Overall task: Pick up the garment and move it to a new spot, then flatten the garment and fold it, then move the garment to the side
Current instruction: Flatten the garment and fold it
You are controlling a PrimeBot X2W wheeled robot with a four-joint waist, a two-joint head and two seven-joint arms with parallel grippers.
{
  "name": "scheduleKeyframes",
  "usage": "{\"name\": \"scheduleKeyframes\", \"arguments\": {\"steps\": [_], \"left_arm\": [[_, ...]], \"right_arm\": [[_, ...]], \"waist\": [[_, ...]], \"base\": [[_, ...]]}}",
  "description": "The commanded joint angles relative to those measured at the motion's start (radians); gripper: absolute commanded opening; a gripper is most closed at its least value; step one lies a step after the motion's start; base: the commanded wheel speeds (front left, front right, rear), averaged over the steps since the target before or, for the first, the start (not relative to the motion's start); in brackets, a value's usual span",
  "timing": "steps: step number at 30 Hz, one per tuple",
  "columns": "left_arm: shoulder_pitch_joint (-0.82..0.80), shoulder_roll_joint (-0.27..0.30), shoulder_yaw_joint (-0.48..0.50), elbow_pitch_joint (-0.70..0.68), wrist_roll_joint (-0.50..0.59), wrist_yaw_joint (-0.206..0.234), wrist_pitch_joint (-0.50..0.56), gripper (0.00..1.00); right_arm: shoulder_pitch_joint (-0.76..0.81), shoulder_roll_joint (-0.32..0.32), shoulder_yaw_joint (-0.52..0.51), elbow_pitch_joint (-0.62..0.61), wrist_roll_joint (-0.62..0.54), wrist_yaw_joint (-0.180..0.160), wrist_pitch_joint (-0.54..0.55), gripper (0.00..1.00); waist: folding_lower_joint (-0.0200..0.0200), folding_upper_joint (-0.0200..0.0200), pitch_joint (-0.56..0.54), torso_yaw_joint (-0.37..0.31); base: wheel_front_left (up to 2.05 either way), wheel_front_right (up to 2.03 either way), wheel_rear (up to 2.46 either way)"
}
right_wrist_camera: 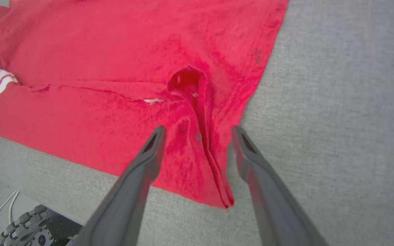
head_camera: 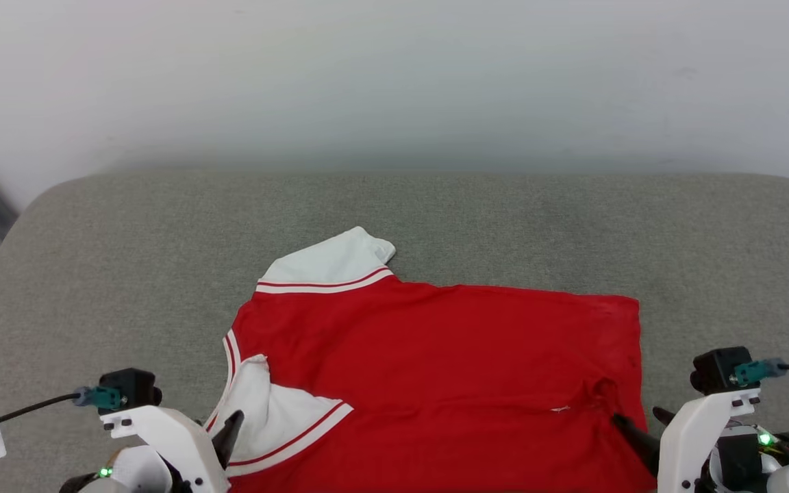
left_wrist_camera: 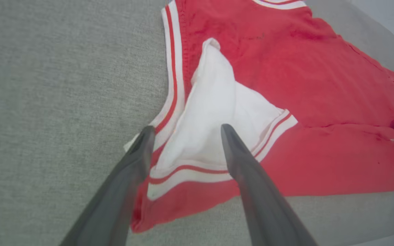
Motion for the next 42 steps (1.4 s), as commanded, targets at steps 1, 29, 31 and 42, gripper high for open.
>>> {"name": "scheduleKeyframes", "arguments": {"steps": [1,29,31,42], "left_arm": [[-0.014,-0.001,0.006,0.000,0.008,-0.001,-0.013,1.00],[-0.608,0.163,0.086,0.031,0.106,-0.117,0.075,1.00],[-0.672,0.177,0.072,0.052,0.089,-0.133,0.169,1.00],[-0.851,0.253,-0.023,0.163,0.062,-0.131,0.595,1.00]], "right_arm": [[0.015,0.002,0.000,-0.005,-0.012,0.000,-0.015,1.00],[-0.192,0.169,-0.061,-0.368,-0.288,0.000,-0.556,1.00],[-0.204,0.181,-0.058,-0.383,-0.293,0.000,-0.560,1.00],[-0.232,0.218,0.008,-0.350,-0.256,0.000,-0.581,1.00]], "waist": [[0.0000,0.0000,-0.001,-0.009],[0.0000,0.0000,0.379,-0.278],[0.0000,0.0000,0.416,-0.291],[0.0000,0.0000,0.538,-0.365]], "base": [[0.00,0.00,0.00],[0.00,0.00,0.00],[0.00,0.00,0.00],[0.00,0.00,0.00]]}}
